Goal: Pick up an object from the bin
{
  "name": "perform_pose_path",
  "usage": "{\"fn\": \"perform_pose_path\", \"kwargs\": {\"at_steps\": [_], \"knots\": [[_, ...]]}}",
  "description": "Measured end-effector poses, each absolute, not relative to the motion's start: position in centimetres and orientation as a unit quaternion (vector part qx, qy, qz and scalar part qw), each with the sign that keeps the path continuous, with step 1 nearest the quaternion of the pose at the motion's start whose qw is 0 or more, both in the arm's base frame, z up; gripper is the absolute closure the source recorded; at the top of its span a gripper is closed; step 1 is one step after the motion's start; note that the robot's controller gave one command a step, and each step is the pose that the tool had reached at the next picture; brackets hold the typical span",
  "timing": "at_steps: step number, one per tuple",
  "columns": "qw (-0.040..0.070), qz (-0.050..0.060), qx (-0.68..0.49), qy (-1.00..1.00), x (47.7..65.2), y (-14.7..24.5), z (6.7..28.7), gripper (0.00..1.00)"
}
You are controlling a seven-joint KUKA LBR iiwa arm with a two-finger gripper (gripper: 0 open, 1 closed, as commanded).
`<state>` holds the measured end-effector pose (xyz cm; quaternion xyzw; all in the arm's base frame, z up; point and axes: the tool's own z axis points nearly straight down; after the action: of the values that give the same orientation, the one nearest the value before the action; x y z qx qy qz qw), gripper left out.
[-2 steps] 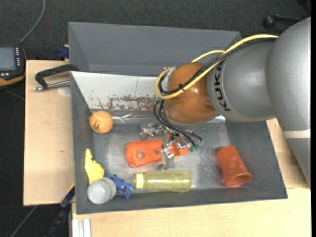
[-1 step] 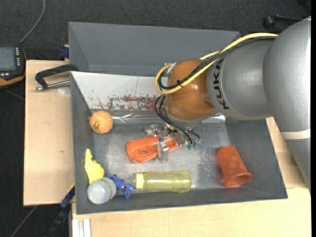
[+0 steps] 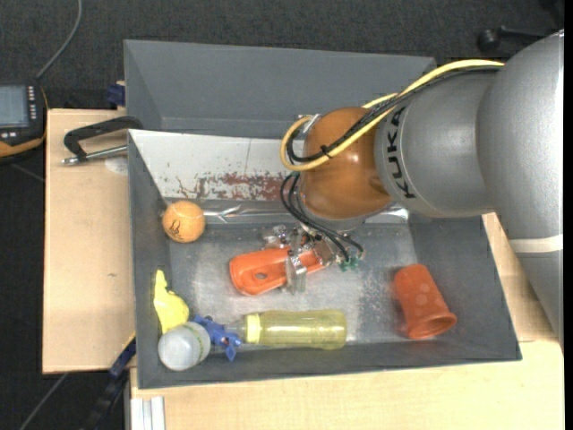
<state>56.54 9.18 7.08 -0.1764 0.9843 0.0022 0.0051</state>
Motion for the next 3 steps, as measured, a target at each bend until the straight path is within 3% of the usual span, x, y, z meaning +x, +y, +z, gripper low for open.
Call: {"fn": "perform_pose_path", "kwargs": {"at_steps": [1,3], "knots": [[0.000,0.002,-0.176,0.984,56.2,9.2,8.4,1.00],[0.008,0.002,-0.177,0.984,56.6,9.3,12.6,1.00]]}}
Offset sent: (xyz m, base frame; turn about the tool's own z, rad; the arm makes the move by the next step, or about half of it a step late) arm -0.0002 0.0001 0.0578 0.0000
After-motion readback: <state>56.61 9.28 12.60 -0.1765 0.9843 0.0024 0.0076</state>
